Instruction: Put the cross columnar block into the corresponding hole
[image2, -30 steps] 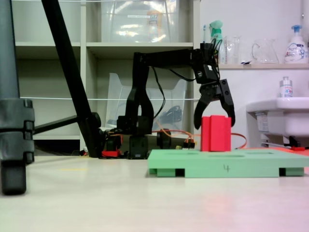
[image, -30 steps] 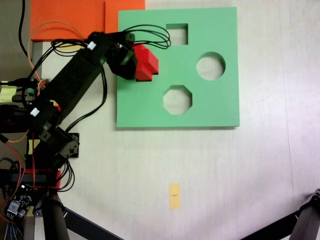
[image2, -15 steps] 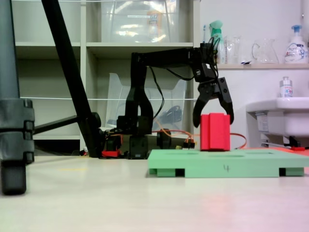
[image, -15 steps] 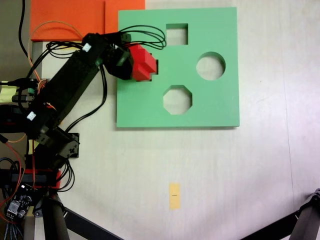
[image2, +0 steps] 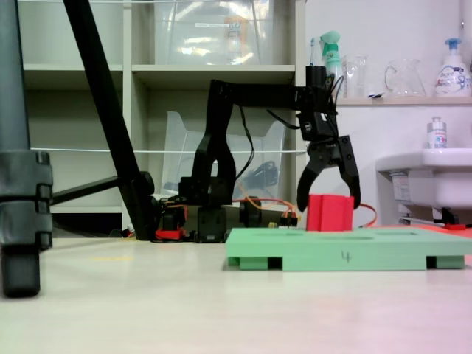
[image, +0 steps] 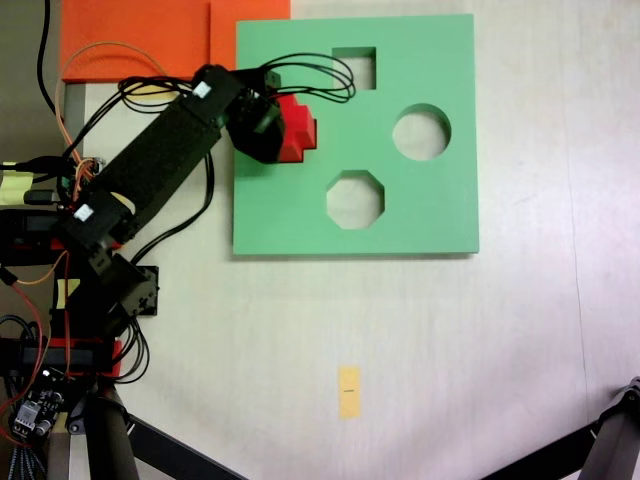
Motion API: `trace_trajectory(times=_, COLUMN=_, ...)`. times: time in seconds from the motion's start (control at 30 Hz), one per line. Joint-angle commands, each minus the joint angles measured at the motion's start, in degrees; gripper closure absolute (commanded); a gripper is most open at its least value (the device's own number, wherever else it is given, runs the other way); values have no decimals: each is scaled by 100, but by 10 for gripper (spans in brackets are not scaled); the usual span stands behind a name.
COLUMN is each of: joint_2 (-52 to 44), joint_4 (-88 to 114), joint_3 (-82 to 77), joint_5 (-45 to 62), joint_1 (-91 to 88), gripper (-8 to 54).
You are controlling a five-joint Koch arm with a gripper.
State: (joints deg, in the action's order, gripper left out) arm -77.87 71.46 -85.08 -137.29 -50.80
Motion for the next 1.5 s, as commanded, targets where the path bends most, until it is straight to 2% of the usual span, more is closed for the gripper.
trace_trajectory(times=0.0, joint_2=-105, joint_4=-167, joint_3=62, joint_5=237, joint_1=26, gripper=86)
trace_trajectory(times=0.1, joint_2=-229, joint_4=-185, joint_3=70, joint_5=431, joint_1=62, gripper=62)
trace_trajectory(times=0.17, joint_2=-299, joint_4=-220, joint_3=88, joint_5=431, joint_1=26, gripper=-56)
trace_trajectory(times=0.3, joint_2=-659, joint_4=-272, joint_3=53, joint_5=422, joint_1=-53, gripper=-67)
trace_trajectory(times=0.43, joint_2=-1626, joint_4=-316, joint_3=62, joint_5=580, joint_1=-176, gripper=-65)
trace_trajectory(times=0.47, joint_2=-1995, joint_4=-334, joint_3=105, joint_5=914, joint_1=-255, gripper=-64)
trace_trajectory(times=0.53, joint_2=-2804, joint_4=-308, joint_3=18, joint_5=2259, joint_1=-264, gripper=-62)
trace_trajectory(times=0.57, joint_2=-3173, joint_4=-334, joint_3=-202, joint_5=3120, joint_1=-193, gripper=-23)
trace_trajectory(times=0.67, joint_2=-3885, joint_4=-237, joint_3=-501, joint_5=5159, joint_1=229, gripper=-16)
trace_trajectory(times=0.8, joint_2=-4737, joint_4=-229, joint_3=-1169, joint_5=8060, joint_1=1230, gripper=-15)
trace_trajectory(times=0.93, joint_2=-5467, joint_4=-844, joint_3=-2162, joint_5=11364, joint_1=3146, gripper=-9)
trace_trajectory(times=1.07, joint_2=-5467, joint_4=-870, joint_3=-2479, joint_5=12226, joint_1=4342, gripper=-9)
trace_trajectory(times=1.2, joint_2=-5537, joint_4=-1881, joint_3=-3595, joint_5=12973, joint_1=4931, gripper=-13)
trace_trajectory(times=1.37, joint_2=-5537, joint_4=-4096, joint_3=-5432, joint_5=13122, joint_1=5177, gripper=-13)
trace_trajectory(times=1.47, joint_2=-5528, joint_4=-5854, joint_3=-7137, joint_5=13271, joint_1=5194, gripper=-11)
